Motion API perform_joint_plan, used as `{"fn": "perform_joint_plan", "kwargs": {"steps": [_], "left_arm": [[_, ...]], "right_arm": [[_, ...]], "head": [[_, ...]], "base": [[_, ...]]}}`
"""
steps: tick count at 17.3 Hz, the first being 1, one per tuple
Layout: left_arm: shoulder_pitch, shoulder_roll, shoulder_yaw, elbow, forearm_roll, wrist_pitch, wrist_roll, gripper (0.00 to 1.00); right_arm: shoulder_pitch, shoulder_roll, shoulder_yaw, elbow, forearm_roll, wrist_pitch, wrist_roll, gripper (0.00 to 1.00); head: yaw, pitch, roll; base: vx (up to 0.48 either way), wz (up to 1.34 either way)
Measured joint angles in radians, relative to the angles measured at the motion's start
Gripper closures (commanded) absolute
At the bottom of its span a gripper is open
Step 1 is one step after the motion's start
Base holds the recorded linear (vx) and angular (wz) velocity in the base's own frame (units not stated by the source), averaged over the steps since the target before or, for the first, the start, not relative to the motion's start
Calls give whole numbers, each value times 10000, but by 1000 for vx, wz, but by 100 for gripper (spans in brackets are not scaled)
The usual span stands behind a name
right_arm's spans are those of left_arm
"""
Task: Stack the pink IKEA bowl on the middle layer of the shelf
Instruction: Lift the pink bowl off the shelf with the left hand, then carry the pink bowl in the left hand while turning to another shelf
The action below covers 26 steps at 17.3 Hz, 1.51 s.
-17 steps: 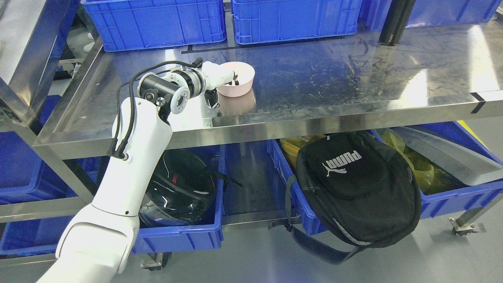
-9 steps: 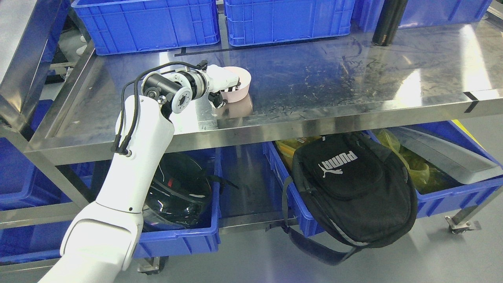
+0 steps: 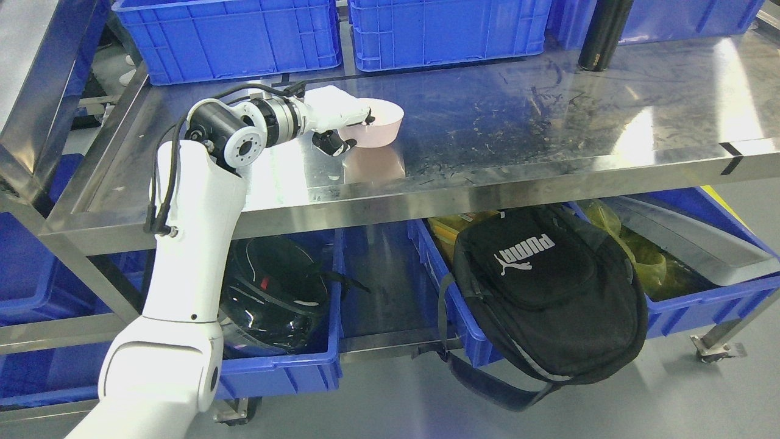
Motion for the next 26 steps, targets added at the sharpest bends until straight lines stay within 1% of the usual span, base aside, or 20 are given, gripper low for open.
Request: {"fn": "perform_joint_plan", "kwargs": {"steps": [3,7,10,13,19,23,26], "left_arm": [[6,-122,740,-282,876,-443,-10,99],[124,-377,1473,-816,1578,-864,-24,99],[417,-588,1762,-1133,1836,-1758,-90,99],[873,-742,1777,-1408,1981,-2116,-154,99],[1333,-934,1563,-1942,2117,-2244,-170,99],[1433,-1002,1451,-2218,2153,-2247,-177,99],[1483,-1038,1275,-2386,2165,-2247,-178,99]], "right_arm": [[0,0,0,0,0,0,0,0],[0,0,0,0,0,0,0,0],[0,0,0,0,0,0,0,0],[0,0,0,0,0,0,0,0],[0,0,0,0,0,0,0,0],[2,0,0,0,0,0,-2,0],[0,0,0,0,0,0,-10,0]], "head": [[0,0,0],[0,0,0],[0,0,0],[0,0,0],[0,0,0],[0,0,0],[0,0,0]], "base": [[0,0],[0,0],[0,0],[0,0],[-9,98],[-38,477],[-38,934]]}}
